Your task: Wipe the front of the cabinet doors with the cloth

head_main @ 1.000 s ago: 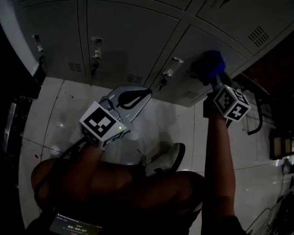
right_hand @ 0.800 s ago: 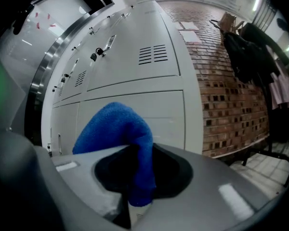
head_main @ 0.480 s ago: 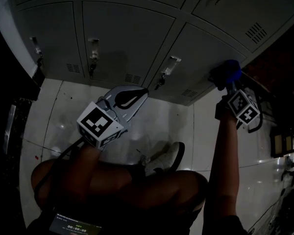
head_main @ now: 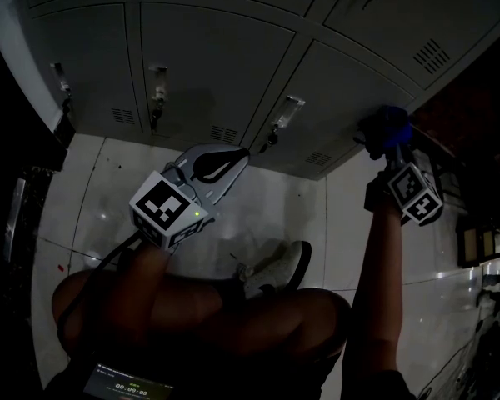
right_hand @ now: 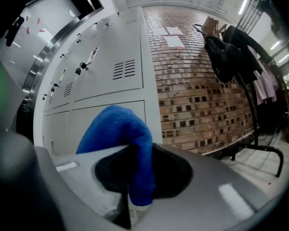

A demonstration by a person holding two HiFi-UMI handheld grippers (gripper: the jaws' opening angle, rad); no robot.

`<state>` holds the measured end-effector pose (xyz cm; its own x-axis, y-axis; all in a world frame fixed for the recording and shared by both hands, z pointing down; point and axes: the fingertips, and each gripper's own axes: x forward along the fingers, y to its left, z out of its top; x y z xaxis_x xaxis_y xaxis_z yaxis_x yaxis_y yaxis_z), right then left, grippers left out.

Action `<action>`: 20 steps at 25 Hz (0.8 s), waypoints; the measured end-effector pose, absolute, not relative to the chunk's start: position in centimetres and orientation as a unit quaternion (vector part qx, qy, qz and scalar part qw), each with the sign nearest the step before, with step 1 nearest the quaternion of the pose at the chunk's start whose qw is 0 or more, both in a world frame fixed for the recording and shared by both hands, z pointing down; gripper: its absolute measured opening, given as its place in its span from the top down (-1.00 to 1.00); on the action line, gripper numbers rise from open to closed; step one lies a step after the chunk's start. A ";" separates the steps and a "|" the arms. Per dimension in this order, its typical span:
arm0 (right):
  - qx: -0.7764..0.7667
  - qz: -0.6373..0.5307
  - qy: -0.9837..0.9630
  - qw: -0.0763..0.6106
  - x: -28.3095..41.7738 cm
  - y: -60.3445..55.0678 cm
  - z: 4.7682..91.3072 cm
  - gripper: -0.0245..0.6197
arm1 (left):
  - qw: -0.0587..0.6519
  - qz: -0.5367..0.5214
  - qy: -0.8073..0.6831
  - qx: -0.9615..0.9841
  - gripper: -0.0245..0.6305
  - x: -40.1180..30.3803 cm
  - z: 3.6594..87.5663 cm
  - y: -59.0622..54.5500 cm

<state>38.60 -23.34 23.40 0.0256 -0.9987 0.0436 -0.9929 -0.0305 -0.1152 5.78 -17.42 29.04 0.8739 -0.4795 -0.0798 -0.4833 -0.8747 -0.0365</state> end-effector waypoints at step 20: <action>-0.561 -0.039 0.824 -0.072 16.2 -27.4 29.0 0.71 | 0.028 0.039 0.255 -0.966 0.91 5.2 28.6 -17.8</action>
